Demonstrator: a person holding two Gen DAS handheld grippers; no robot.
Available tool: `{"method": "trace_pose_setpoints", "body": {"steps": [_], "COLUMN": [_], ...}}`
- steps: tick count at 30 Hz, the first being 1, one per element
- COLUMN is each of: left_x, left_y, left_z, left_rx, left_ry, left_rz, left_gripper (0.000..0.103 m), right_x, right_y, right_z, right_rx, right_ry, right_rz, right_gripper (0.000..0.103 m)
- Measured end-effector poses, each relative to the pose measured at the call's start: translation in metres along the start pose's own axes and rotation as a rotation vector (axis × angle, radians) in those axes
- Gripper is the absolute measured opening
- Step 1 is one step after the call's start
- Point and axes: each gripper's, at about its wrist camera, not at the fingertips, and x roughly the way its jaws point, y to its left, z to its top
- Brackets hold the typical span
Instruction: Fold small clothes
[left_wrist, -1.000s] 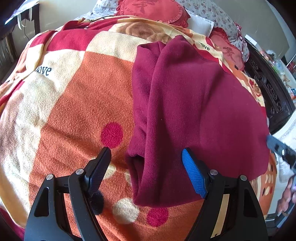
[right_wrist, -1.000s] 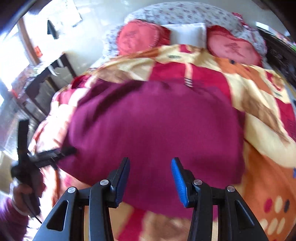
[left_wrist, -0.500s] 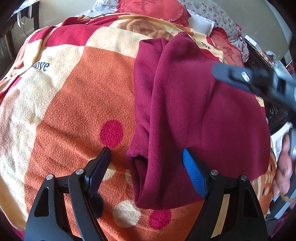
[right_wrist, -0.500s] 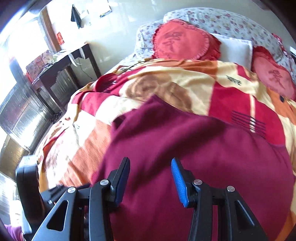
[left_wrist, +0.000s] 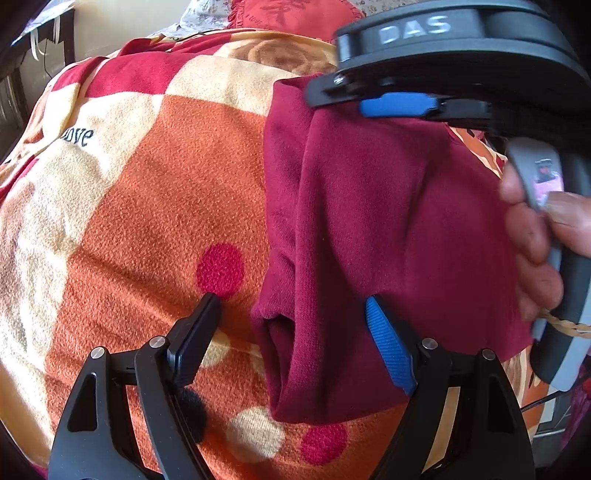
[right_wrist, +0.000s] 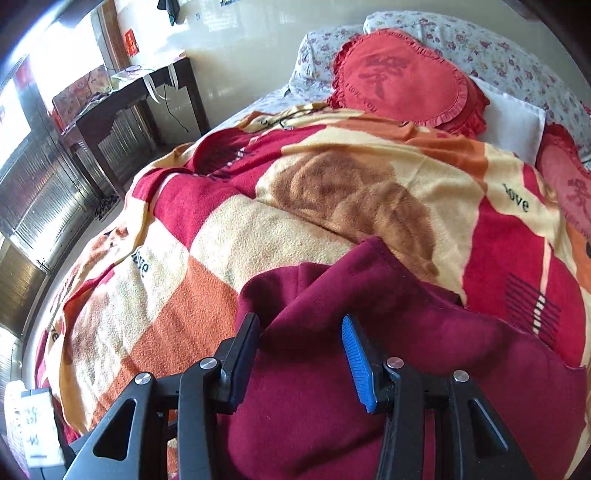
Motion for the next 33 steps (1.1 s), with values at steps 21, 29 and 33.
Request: {"method": "trace_pose_setpoints", "body": {"steps": [21,29,33], "left_x": [-0.014,-0.004,0.002], "left_y": [0.041,0.04,0.033], "left_z": [-0.004,-0.002,0.006], "left_rx": [-0.116,-0.087,-0.073], "left_ry": [-0.038,-0.034,-0.034], "left_rz": [-0.143,-0.14,-0.134], "left_gripper": [0.082,0.082,0.084], "right_x": [0.017,0.048,0.052], "right_y": [0.009,0.047,0.052], "right_z": [0.01,0.01,0.001], "right_rx": [0.01,-0.144,-0.213], "right_ry": [0.088,0.145,0.099], "right_rz": [0.027,-0.189,-0.27], "right_gripper": [0.071,0.091,0.074]}}
